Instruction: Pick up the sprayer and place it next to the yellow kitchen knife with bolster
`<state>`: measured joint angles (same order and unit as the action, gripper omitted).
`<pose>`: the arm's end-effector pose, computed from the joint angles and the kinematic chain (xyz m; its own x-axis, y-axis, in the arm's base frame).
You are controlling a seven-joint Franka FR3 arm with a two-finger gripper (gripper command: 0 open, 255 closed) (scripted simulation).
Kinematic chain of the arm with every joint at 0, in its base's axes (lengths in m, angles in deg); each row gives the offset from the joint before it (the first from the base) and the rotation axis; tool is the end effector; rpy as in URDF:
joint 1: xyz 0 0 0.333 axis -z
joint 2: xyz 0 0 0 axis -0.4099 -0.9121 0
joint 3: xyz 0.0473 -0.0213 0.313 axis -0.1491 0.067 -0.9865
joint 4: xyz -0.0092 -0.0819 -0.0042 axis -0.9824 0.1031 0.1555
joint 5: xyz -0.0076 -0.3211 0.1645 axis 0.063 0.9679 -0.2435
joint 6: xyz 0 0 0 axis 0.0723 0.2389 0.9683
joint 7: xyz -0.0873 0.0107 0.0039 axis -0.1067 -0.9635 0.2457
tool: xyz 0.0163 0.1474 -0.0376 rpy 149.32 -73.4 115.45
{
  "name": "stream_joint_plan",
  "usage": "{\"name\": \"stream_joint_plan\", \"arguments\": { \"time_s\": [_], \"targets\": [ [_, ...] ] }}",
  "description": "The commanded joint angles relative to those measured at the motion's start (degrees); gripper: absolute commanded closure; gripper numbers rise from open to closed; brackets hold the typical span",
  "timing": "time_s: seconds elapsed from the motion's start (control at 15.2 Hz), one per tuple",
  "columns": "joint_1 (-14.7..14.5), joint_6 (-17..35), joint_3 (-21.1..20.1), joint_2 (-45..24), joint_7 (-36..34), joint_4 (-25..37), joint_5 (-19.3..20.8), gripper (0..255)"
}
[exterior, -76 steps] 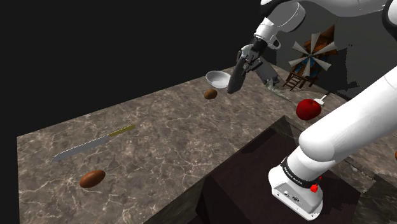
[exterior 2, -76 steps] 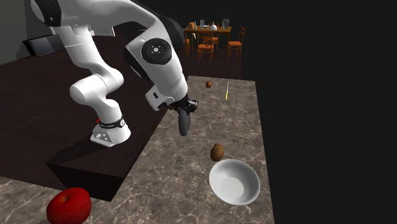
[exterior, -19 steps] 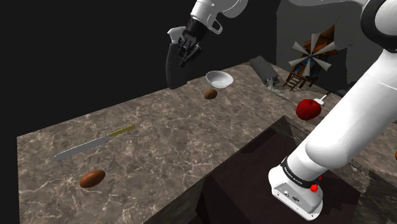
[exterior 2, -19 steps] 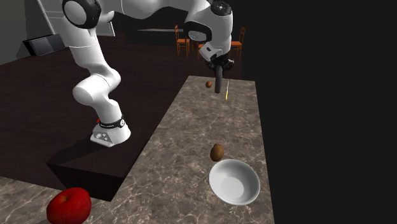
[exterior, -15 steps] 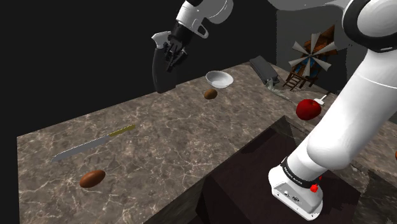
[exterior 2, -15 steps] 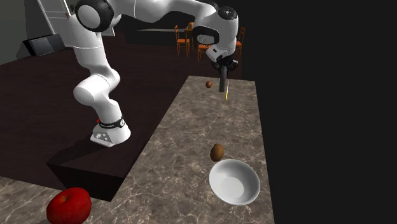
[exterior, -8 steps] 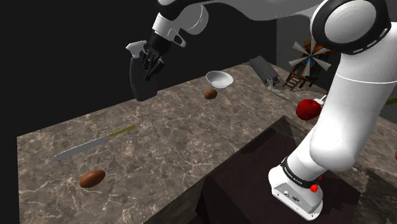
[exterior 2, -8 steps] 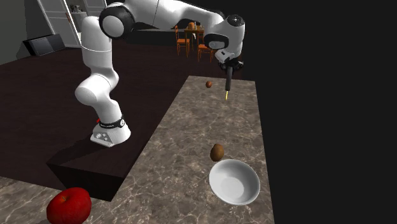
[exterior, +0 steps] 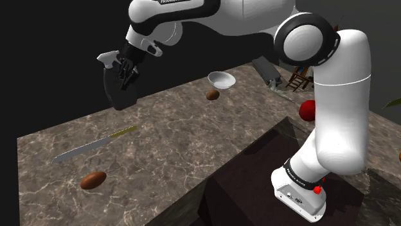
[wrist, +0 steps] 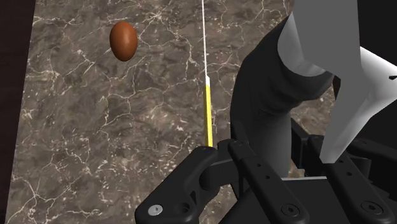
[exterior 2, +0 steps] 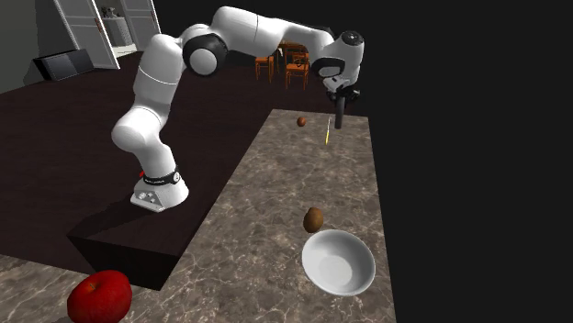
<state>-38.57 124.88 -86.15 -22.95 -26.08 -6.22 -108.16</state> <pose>0.6283 0.3407 0.3926 -0.0050 -0.8569 -0.5155 -1.0000 0.0049 0.0016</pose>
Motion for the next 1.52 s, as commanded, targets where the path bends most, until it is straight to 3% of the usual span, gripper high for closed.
{"name": "stream_joint_plan", "arguments": {
  "time_s": [0.0,1.45],
  "targets": [
    [-2.1,-0.3,0.1,-4.3,-2.3,5.6,1.5,255],
    [-2.0,10.1,-0.4,-9.9,3.2,-0.3,-0.3,255]
  ]
}}
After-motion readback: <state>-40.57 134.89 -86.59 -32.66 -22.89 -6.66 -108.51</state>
